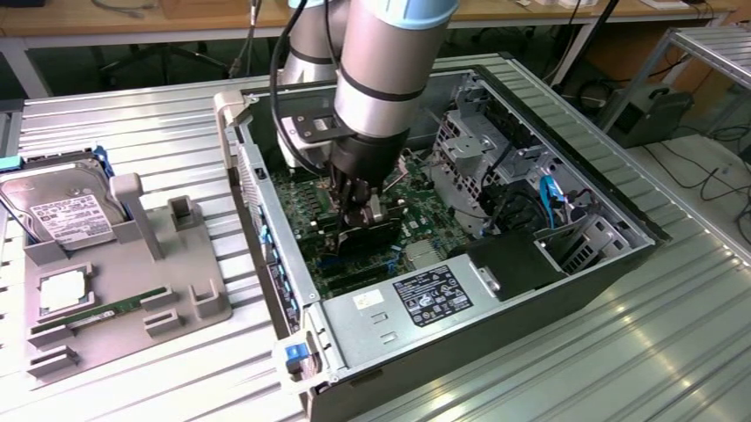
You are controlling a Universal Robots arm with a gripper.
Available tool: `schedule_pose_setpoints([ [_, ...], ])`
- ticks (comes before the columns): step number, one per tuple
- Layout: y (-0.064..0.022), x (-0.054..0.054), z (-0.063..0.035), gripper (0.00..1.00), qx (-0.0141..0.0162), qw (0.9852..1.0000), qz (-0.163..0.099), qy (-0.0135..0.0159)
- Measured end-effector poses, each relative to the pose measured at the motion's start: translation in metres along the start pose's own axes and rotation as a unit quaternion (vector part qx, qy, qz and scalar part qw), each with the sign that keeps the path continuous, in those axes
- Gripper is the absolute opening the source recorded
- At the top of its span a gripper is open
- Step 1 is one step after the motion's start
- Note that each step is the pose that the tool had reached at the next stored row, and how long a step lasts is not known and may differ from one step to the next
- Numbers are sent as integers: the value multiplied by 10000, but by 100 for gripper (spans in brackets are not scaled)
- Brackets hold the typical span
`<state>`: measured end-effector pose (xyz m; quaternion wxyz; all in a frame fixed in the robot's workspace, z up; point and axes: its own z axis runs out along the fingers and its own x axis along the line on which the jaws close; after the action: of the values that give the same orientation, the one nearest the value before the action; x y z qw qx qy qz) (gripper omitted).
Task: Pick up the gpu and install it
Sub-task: 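Press down on the gpu until it lock into place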
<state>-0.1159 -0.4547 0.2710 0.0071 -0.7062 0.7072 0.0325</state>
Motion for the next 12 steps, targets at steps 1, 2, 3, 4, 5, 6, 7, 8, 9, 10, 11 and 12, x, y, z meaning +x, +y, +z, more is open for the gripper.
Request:
schedule_pose_setpoints([
  [1, 1, -3, -54, 11, 1, 10000, 1, 1],
  [2, 1, -4, -106, 11, -3, 10000, 1, 7],
  [3, -1, -7, -164, 11, -6, 10000, 1, 11],
  [4, -2, -9, -204, 11, -4, 10000, 0, 10],
  [5, -2, -11, -238, 11, -5, 10000, 1, 11],
  [6, -3, -11, -238, 11, -4, 10000, 1, 10],
  [7, -3, -11, -238, 11, -5, 10000, 1, 10],
  [8, -4, -11, -238, 11, -4, 10000, 0, 10],
  [9, -3, -11, -239, 11, -5, 10000, 1, 11],
  [10, -3, -11, -239, 11, -5, 10000, 1, 11],
  [11, -3, -11, -239, 11, -5, 10000, 1, 11],
  [12, -4, -11, -239, 11, -5, 10000, 1, 11],
])
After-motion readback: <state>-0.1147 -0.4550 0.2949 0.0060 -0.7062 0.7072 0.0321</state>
